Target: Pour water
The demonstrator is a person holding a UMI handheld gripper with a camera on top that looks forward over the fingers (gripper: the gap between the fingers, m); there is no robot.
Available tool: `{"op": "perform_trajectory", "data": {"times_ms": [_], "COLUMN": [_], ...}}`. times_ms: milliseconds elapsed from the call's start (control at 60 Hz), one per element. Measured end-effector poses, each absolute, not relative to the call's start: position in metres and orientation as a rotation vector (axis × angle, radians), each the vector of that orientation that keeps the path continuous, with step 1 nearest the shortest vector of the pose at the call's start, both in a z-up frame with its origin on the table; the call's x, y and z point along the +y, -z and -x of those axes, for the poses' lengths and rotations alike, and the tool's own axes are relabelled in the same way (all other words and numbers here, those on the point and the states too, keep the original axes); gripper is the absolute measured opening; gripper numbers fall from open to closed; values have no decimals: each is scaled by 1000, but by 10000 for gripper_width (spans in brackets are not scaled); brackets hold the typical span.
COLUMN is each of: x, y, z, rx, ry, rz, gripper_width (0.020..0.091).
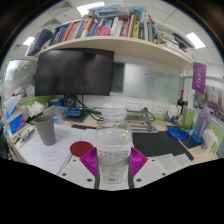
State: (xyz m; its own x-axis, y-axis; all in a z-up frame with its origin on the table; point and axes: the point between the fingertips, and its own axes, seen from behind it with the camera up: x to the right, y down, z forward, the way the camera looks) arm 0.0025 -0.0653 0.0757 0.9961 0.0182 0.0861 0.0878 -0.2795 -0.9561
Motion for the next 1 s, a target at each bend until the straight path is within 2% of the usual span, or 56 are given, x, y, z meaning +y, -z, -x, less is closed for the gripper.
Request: {"op": "perform_trajectory", "data": {"times_ms": [183,317,567,783,1000], "x": [-47,-24,15,35,50], "y": [-112,-131,-163,-165,-158], "z": [19,48,106,129,137], "rx": [-250,-546,-1156,-1530,-1738], "ry": [224,432,844,1166,1362], "rz": [1867,1854,1634,1427,1286], "gripper_width": [384,385,384,383,383]}}
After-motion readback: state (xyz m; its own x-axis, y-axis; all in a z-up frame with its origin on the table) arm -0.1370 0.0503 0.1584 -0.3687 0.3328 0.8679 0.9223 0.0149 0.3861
